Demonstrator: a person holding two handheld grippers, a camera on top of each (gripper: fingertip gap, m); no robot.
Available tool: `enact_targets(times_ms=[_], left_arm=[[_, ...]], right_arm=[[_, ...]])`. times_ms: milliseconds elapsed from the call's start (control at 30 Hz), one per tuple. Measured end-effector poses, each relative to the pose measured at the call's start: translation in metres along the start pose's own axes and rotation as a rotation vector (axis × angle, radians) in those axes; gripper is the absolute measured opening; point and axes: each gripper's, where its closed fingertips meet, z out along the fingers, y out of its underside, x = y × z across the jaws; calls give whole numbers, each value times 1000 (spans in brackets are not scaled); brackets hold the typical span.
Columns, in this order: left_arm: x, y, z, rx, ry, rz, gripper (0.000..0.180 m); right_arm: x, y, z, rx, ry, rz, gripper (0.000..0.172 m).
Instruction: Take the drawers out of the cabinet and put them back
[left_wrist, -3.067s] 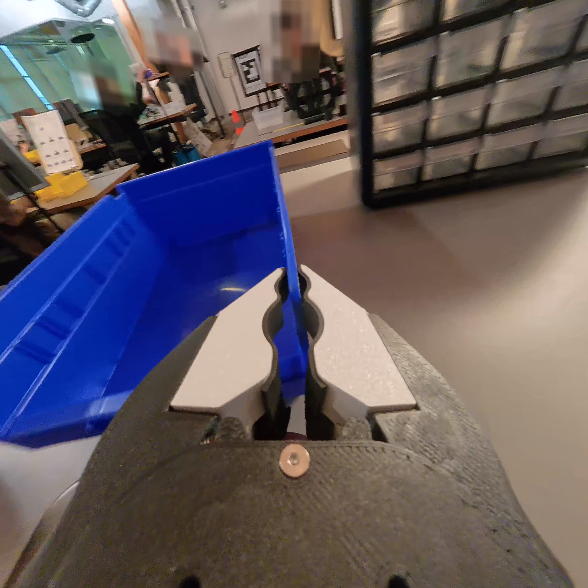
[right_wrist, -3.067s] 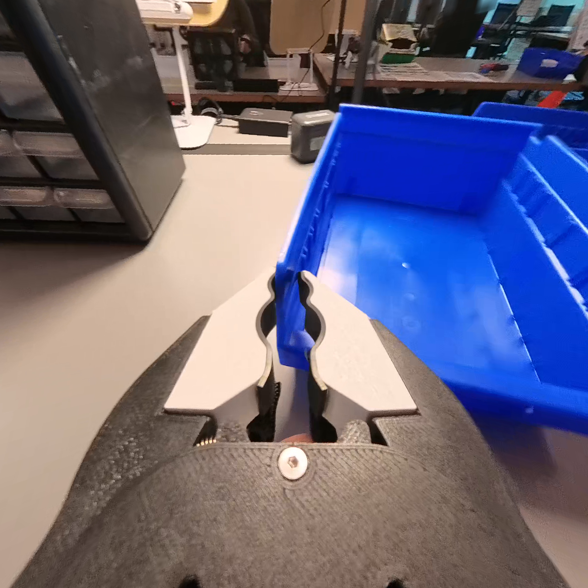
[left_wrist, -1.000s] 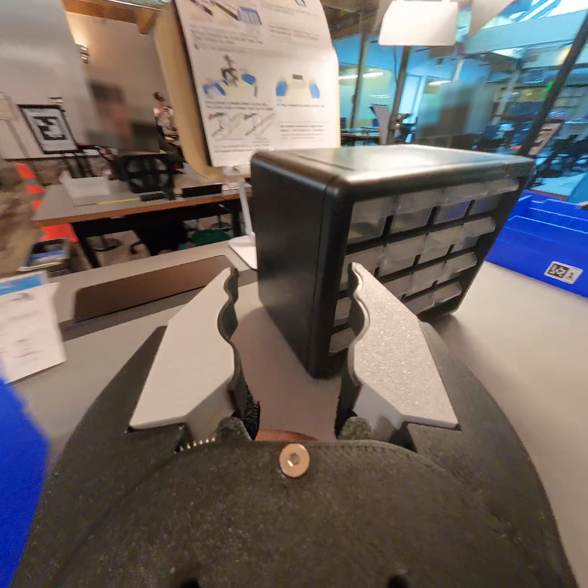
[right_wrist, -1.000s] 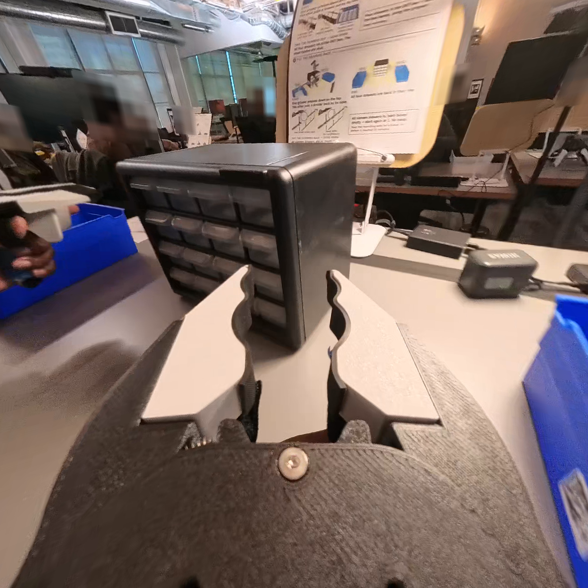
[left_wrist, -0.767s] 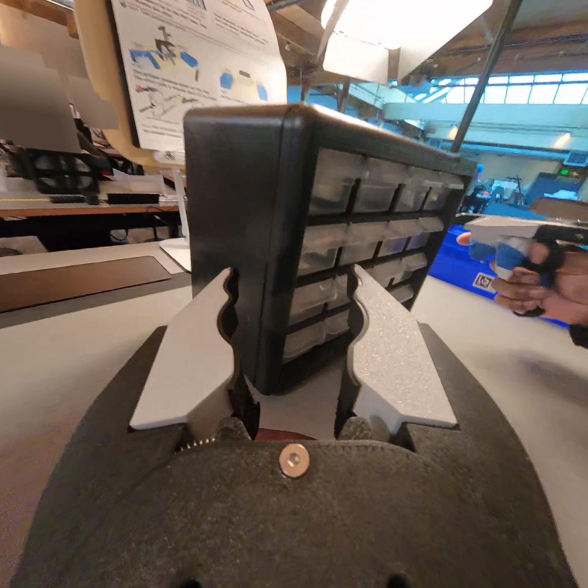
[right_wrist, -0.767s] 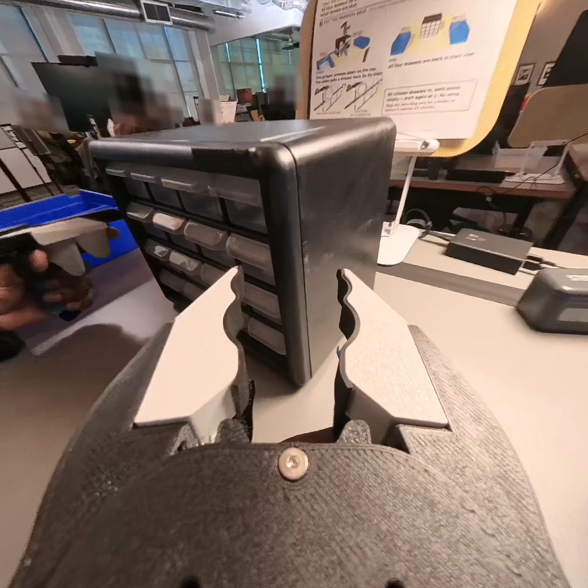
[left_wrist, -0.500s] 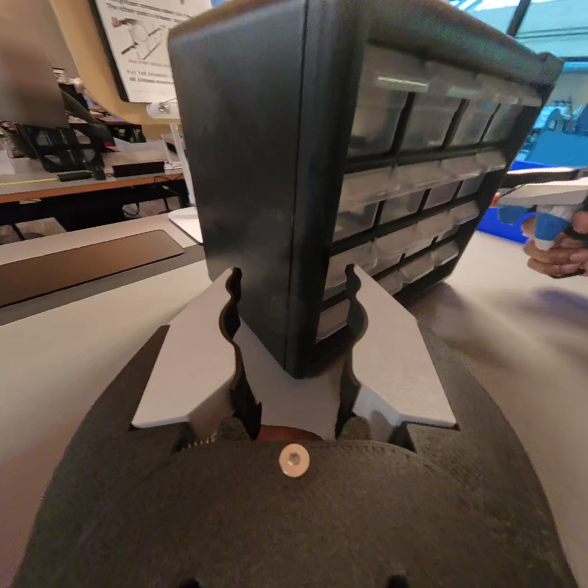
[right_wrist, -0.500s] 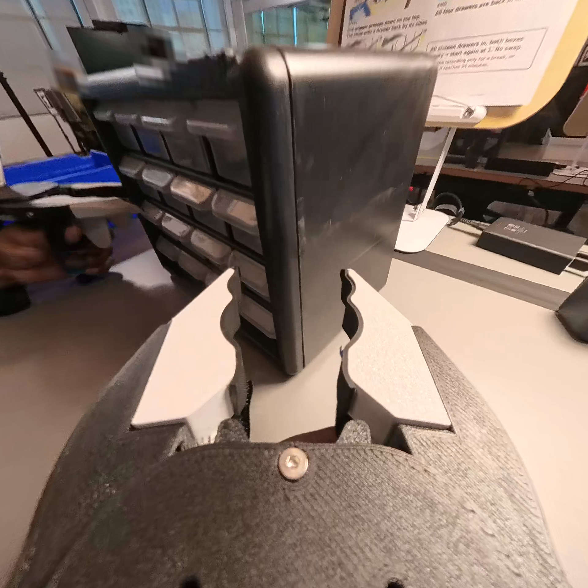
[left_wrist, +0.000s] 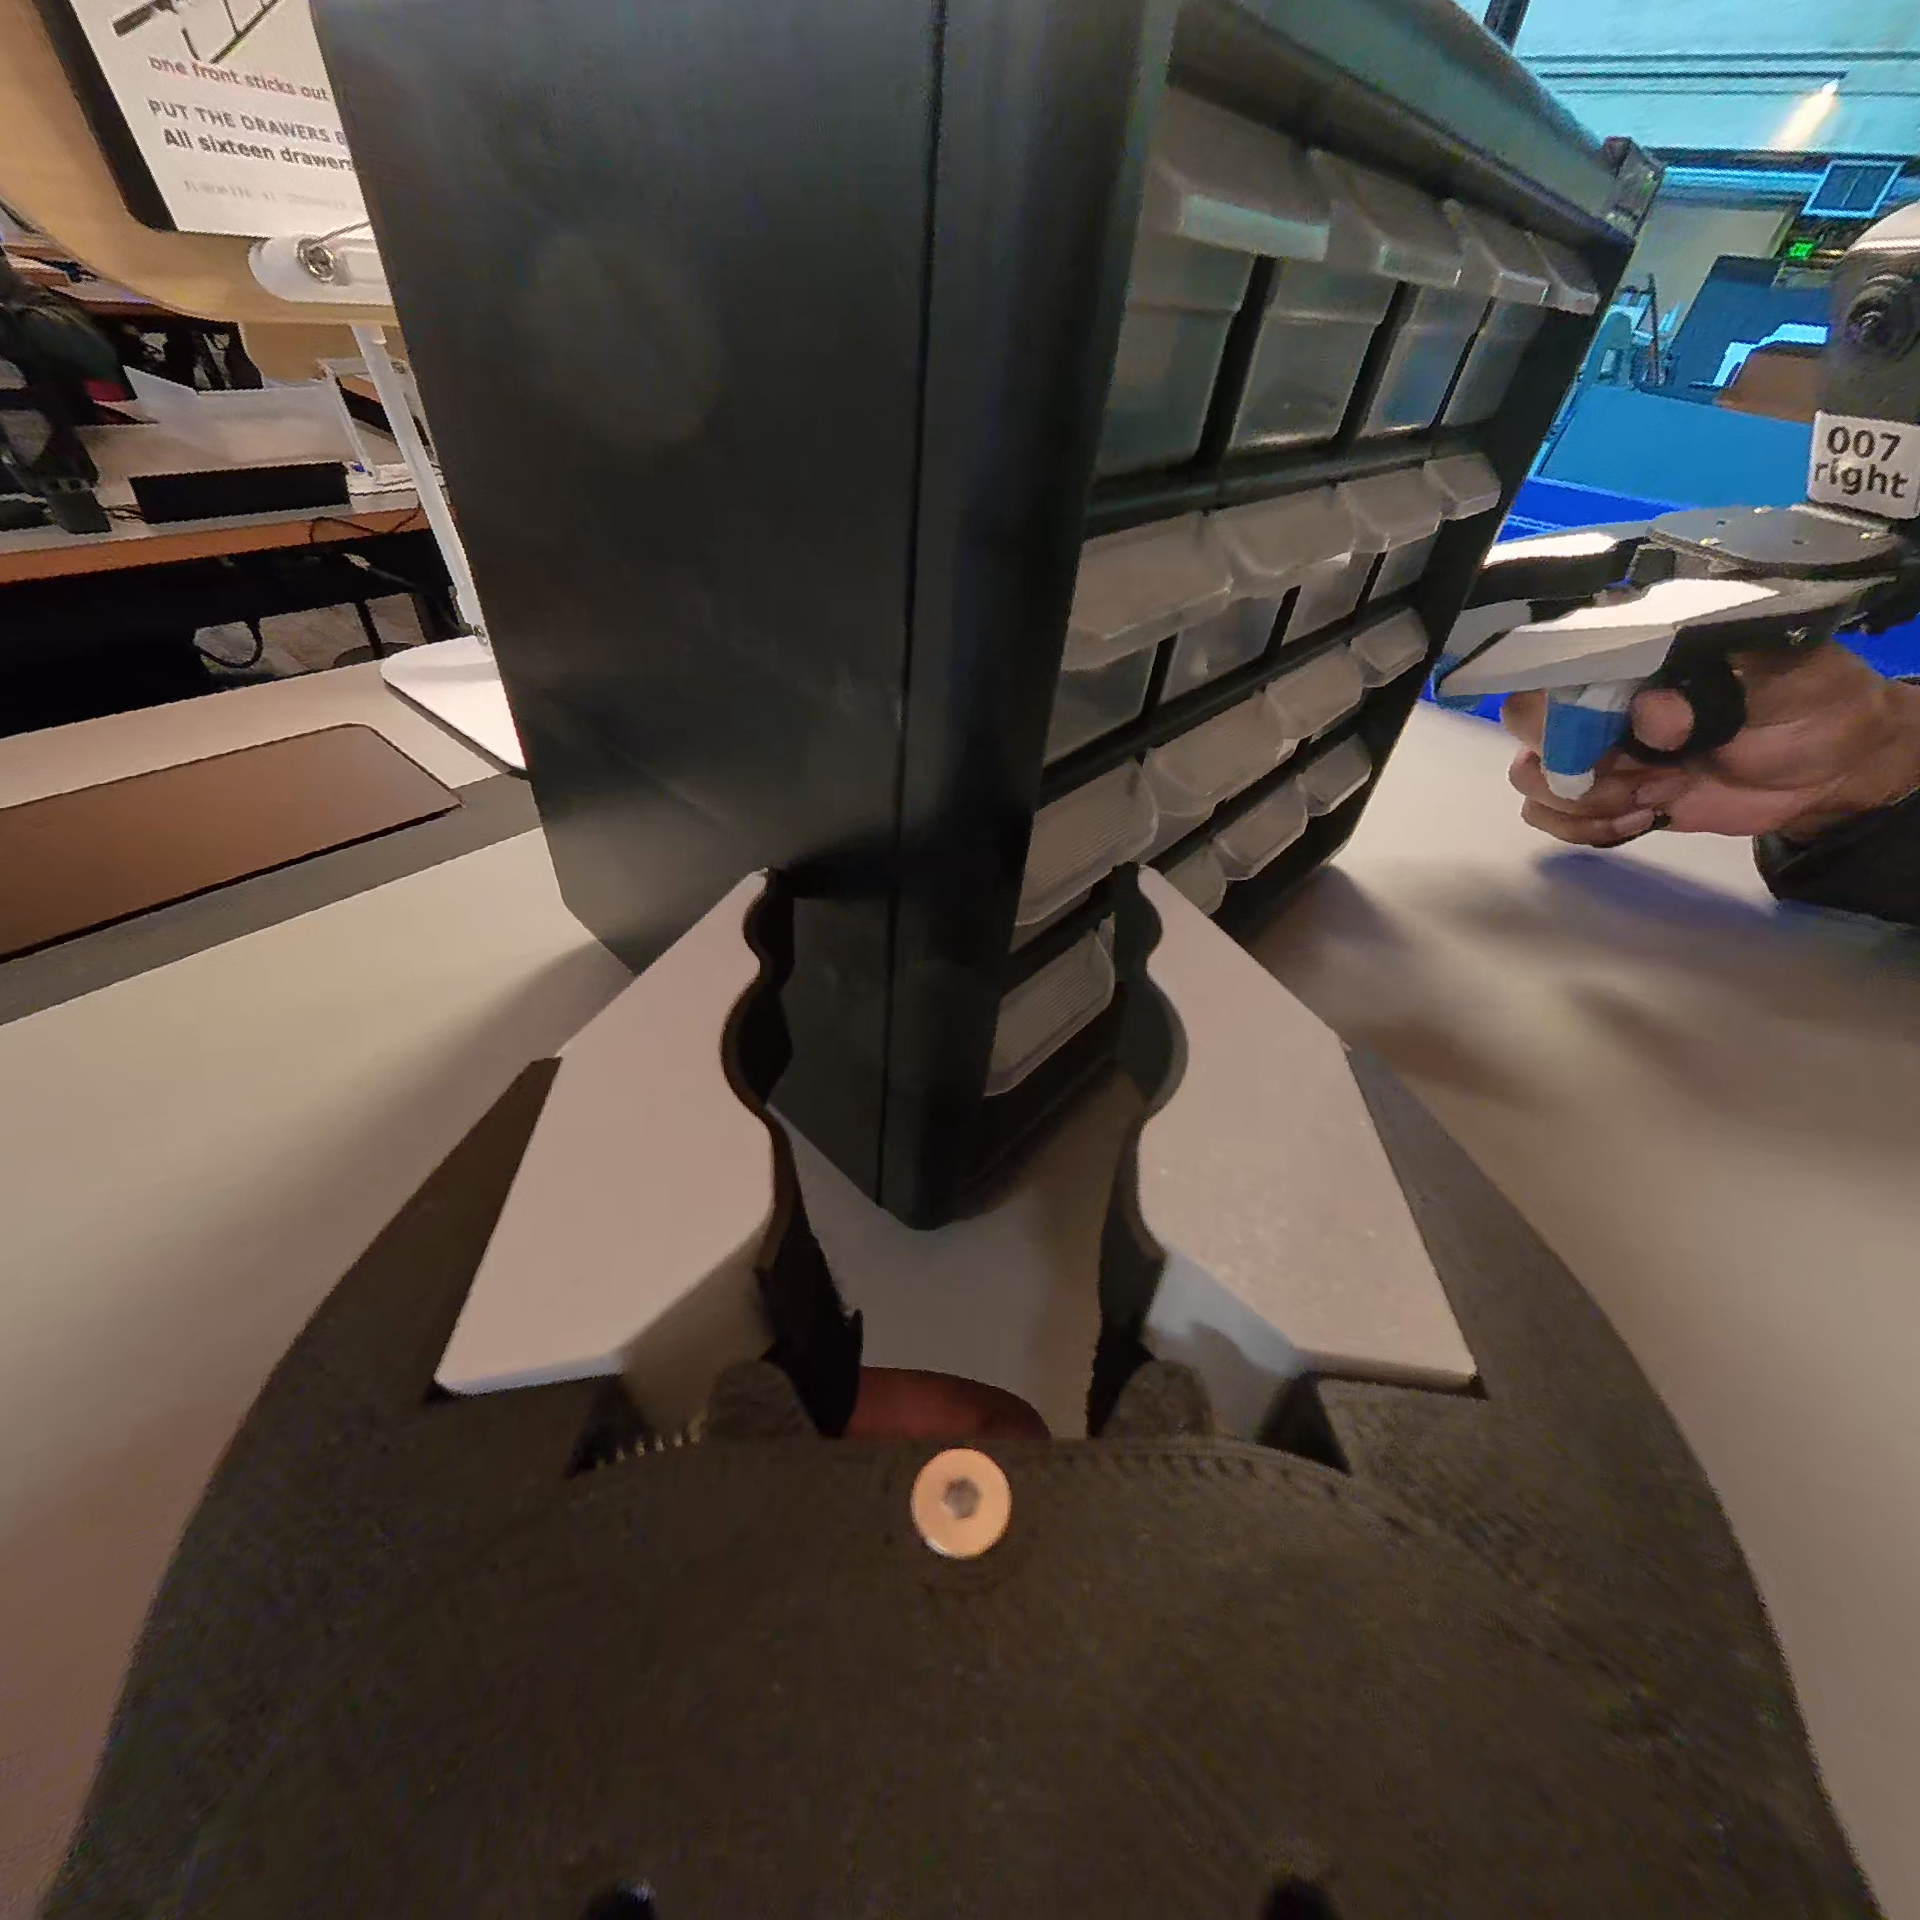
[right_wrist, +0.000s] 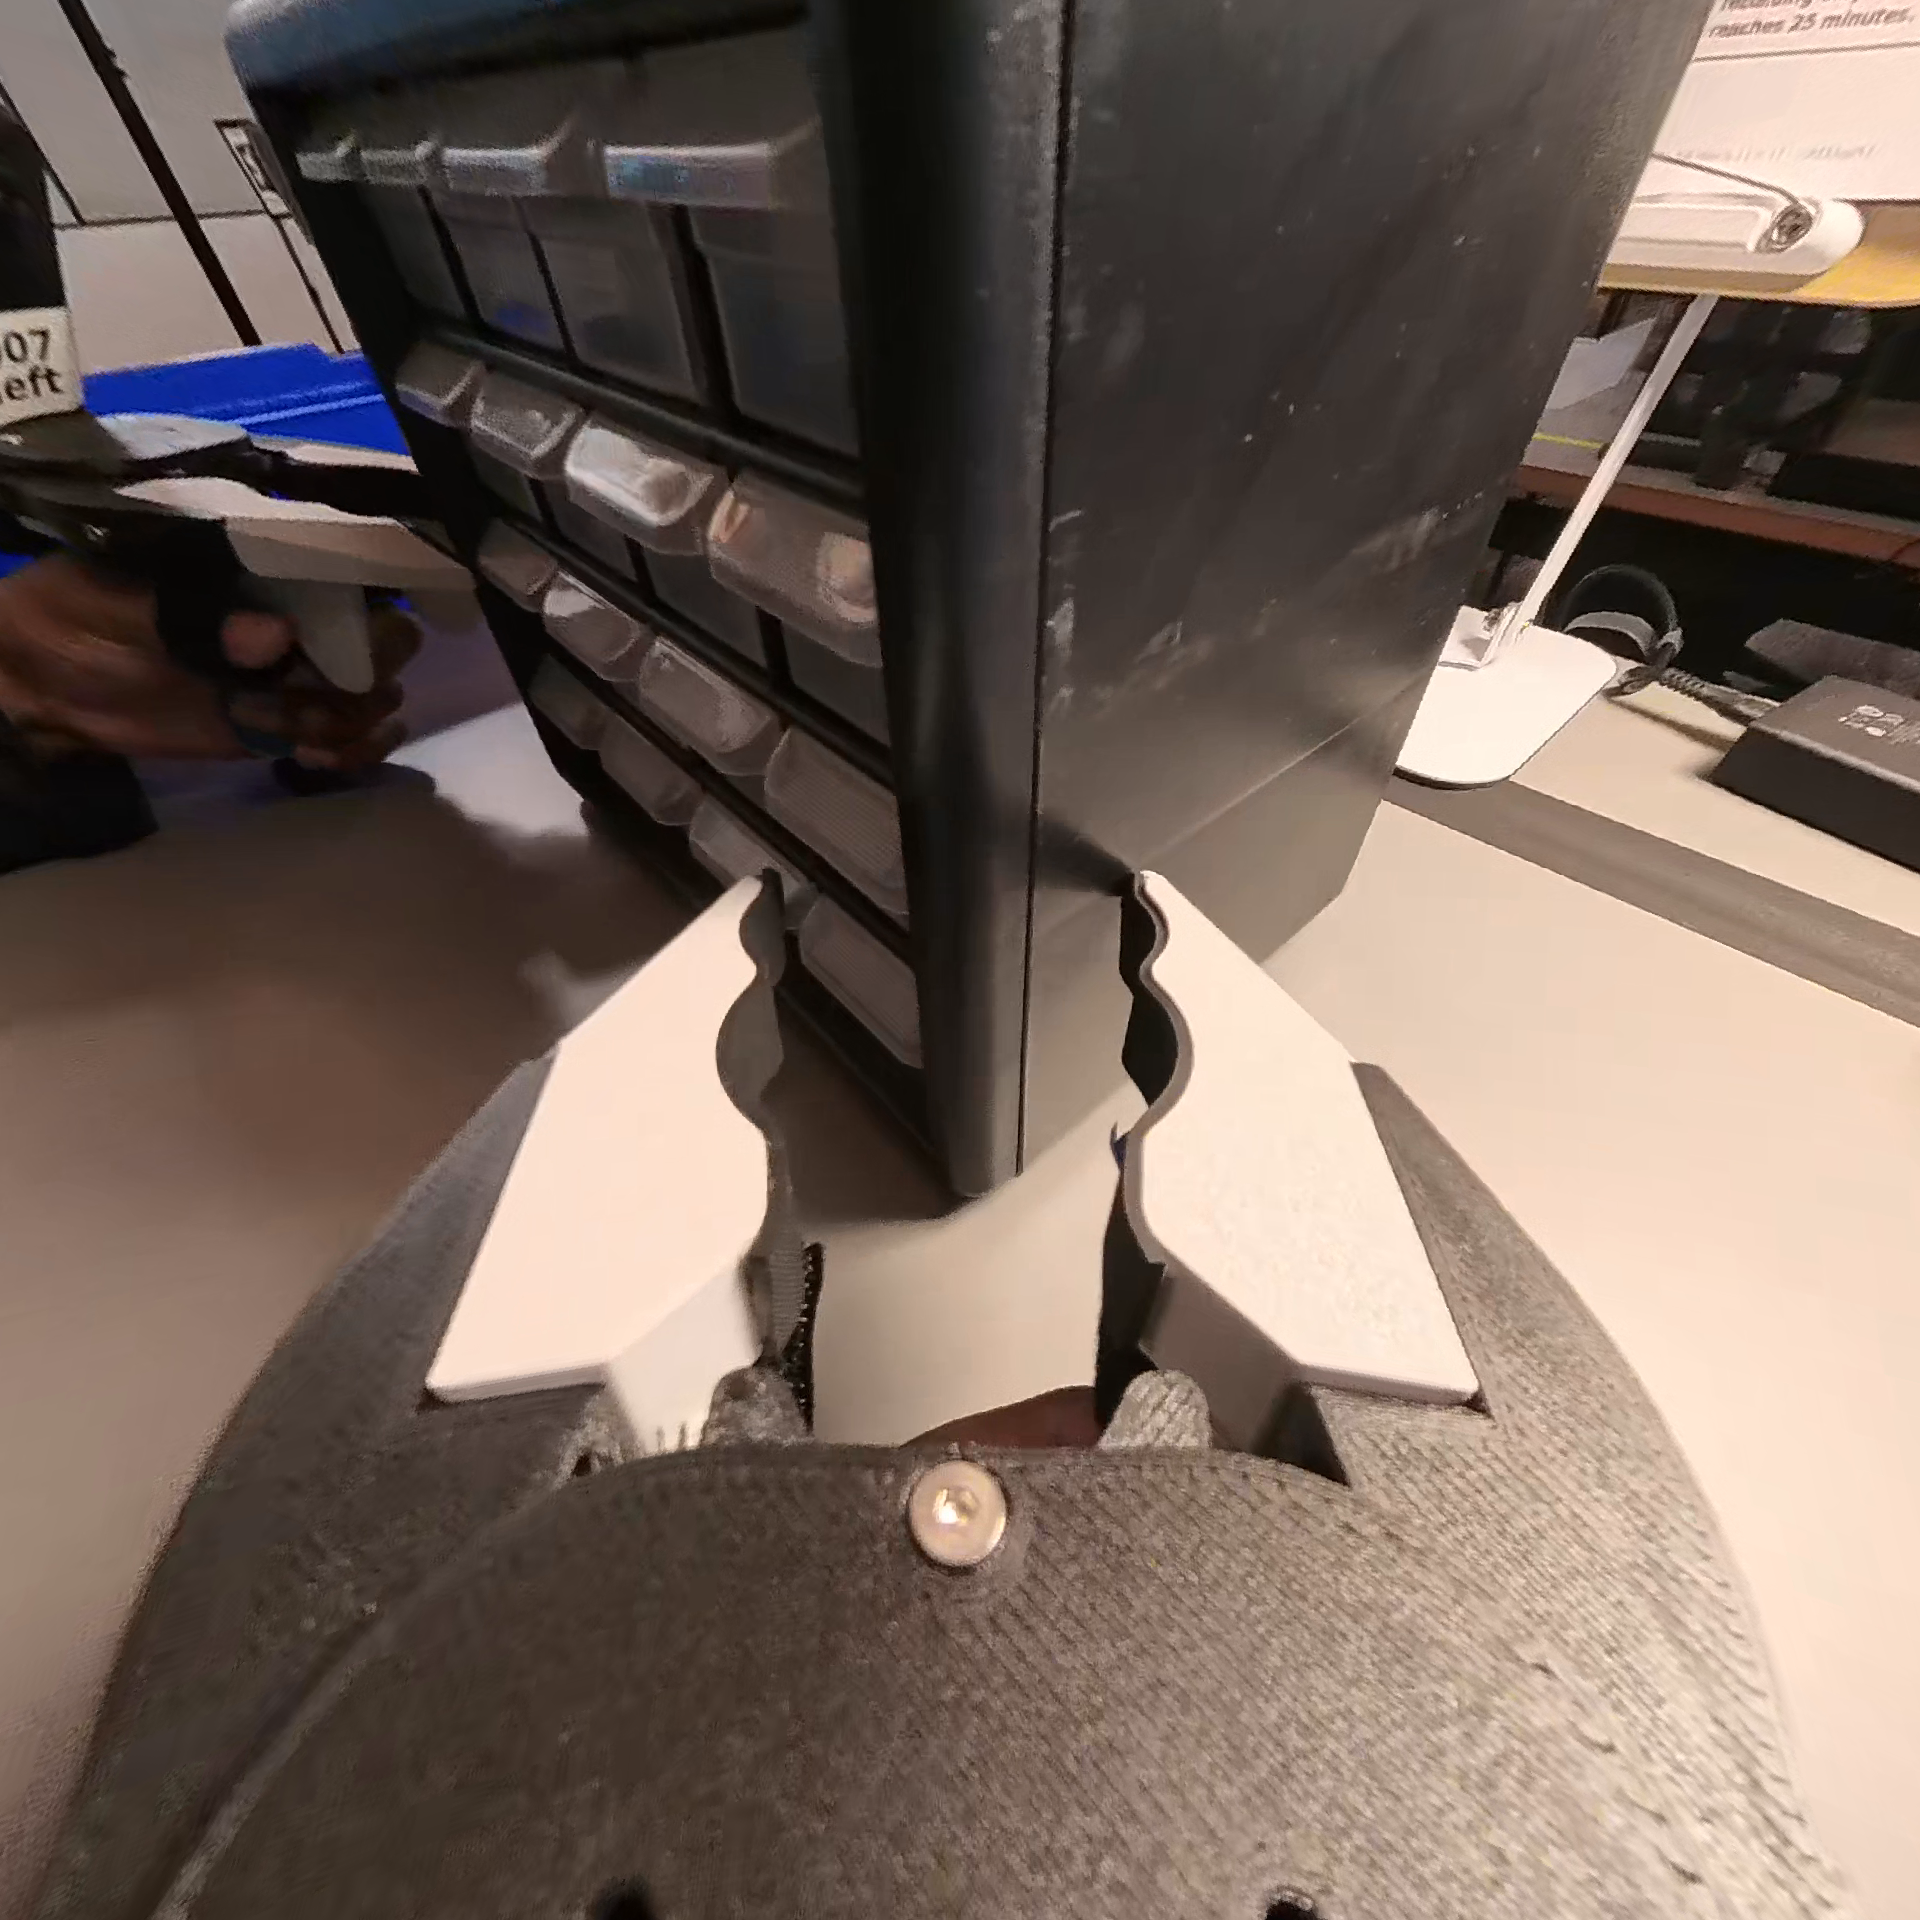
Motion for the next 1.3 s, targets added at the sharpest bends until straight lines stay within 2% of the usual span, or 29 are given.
enact_targets(times_ms=[267,433,533,700,933,1133,1300], left_arm=[[12,2,-7,-5,-6,14,63],[18,4,-6,5,-52,56,74],[19,0,-9,35,-56,87,74],[10,-13,-25,145,-59,2,73],[9,-14,-29,158,-67,-40,74],[20,-15,-28,114,-114,144,77],[17,-25,-40,143,-124,160,79]], right_arm=[[-2,2,-2,-3,-4,-8,72],[-1,-1,-9,-12,6,58,58],[-5,-2,-16,2,1,104,58],[-10,4,-20,80,-40,240,57],[-11,0,-23,134,-72,313,53],[-16,-14,-30,184,-49,329,53],[-20,-28,-38,256,-23,360,45]])
